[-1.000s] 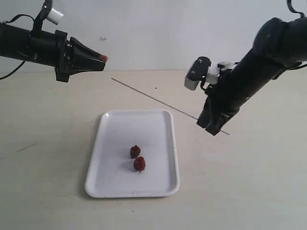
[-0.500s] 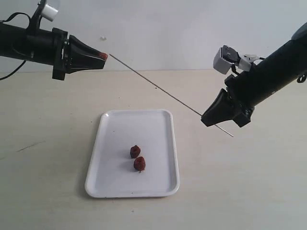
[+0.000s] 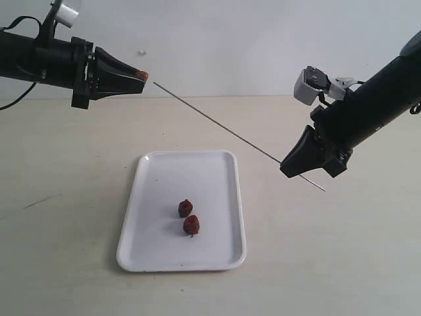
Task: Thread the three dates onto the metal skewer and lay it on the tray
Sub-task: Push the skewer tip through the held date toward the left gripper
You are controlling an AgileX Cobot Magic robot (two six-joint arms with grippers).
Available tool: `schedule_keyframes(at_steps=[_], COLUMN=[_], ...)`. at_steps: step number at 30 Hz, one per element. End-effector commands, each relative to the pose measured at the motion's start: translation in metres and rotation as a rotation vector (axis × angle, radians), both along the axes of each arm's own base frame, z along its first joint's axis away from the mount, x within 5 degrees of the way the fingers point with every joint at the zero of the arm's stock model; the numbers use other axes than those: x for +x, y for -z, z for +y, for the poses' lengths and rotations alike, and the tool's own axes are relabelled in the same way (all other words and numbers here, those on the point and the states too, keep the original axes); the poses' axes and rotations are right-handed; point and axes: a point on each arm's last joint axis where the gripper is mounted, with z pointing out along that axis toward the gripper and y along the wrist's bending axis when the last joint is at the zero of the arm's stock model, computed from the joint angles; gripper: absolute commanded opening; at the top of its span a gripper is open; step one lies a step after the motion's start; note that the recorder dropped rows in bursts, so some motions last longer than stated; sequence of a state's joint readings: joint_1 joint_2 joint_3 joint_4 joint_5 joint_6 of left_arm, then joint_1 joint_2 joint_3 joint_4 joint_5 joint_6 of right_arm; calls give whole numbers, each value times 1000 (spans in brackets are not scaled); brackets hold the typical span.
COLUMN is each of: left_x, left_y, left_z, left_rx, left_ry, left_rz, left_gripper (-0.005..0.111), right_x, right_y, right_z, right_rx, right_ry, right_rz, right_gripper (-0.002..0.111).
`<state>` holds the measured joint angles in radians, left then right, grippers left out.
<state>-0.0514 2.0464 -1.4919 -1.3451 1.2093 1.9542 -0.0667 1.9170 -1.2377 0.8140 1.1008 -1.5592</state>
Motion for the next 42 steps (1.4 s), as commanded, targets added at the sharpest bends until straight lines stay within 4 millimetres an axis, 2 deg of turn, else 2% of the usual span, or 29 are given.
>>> schedule_keyframes(at_steps=[1, 11, 20, 42], left_x=[-1, -2, -6, -9], left_y=[-8, -8, -8, -7], left_z=[1, -2, -16, -24], left_rx=[-29, -30, -30, -25], left_ry=[-4, 1, 37, 56], left_rz=[-10, -10, -9, -1], left_gripper=[27, 27, 27, 27], right_x=[3, 2, 3, 2], right_y=[-3, -4, -4, -3], right_z=[0, 1, 1, 1], right_rx=[18, 27, 29, 33], right_ry=[19, 20, 23, -4], right_rz=[-13, -11, -10, -12], right_gripper=[0, 0, 0, 0])
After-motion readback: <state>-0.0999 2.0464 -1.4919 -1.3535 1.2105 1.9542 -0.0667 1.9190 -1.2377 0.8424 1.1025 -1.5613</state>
